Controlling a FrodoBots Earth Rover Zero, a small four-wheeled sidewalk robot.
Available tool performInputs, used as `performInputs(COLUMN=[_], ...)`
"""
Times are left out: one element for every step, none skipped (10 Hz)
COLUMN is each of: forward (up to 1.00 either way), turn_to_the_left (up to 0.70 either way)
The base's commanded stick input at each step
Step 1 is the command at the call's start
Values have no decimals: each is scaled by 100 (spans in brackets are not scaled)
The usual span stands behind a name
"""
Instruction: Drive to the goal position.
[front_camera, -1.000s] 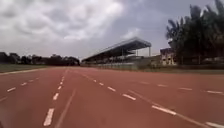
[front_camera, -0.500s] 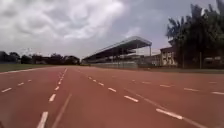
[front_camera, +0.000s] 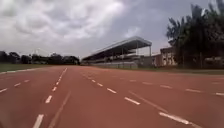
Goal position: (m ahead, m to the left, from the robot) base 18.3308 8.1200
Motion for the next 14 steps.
performInputs(forward=[20,20,20,20,20,20,20,20,20,20,20,20,20,20], turn_to_the_left=[0,0,0,0,0,0,0,0,0,0,0,0,0,0])
